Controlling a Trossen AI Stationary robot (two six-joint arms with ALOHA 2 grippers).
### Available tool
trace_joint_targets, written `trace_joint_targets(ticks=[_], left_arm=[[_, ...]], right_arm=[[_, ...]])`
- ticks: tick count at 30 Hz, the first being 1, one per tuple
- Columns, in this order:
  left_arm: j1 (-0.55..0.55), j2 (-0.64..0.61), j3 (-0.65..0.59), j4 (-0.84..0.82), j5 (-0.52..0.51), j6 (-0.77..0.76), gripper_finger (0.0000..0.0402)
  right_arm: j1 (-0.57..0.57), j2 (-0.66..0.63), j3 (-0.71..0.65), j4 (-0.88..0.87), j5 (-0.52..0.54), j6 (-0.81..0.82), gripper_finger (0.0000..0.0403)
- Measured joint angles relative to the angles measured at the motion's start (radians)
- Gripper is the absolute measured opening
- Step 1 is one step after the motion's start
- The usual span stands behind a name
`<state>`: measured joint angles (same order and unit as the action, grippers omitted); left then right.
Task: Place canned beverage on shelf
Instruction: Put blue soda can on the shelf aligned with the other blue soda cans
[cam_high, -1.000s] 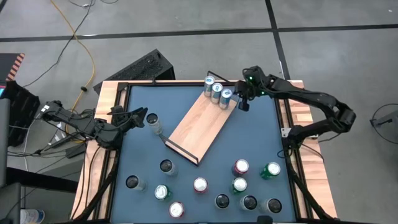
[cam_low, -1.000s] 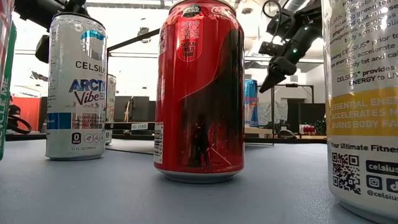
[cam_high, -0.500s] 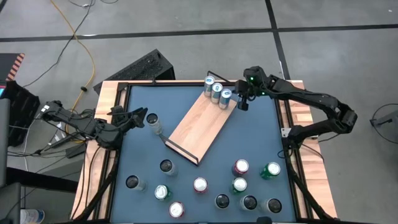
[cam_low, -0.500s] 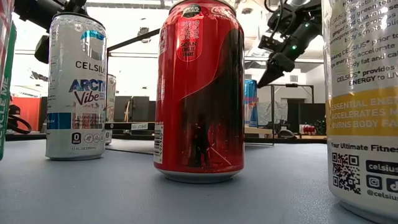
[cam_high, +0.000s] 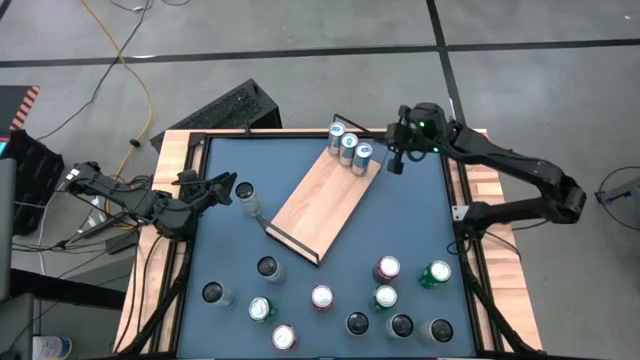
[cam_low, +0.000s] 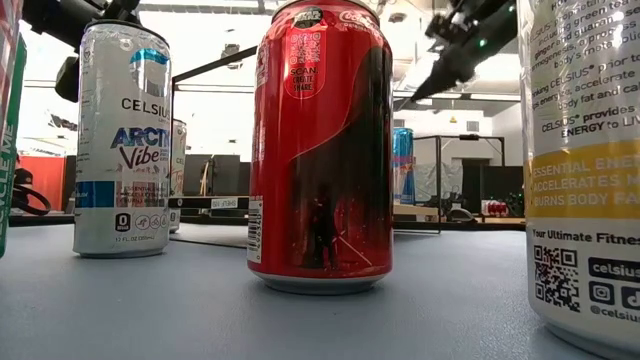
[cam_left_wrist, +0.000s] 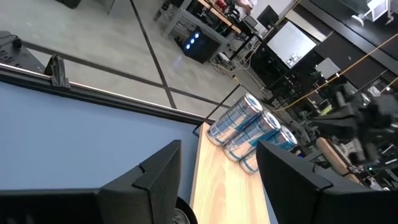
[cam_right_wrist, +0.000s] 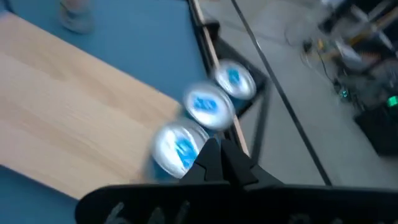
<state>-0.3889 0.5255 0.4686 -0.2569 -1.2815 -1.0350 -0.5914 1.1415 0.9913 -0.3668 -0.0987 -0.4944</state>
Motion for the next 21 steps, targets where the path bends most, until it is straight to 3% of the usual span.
trace_joint_targets(ticks=[8, 21], left_arm=[[0.000, 0.000, 0.000, -0.019, -0.031, -0.013, 0.0194], [0.000, 0.000, 0.000, -0.023, -0.024, -0.028, 0.0194]], right_arm=[[0.098, 0.038, 0.000, 0.002, -0.008, 0.006, 0.0000], [0.119, 0.108, 0.000, -0.073, 0.047, 0.000, 0.0000]])
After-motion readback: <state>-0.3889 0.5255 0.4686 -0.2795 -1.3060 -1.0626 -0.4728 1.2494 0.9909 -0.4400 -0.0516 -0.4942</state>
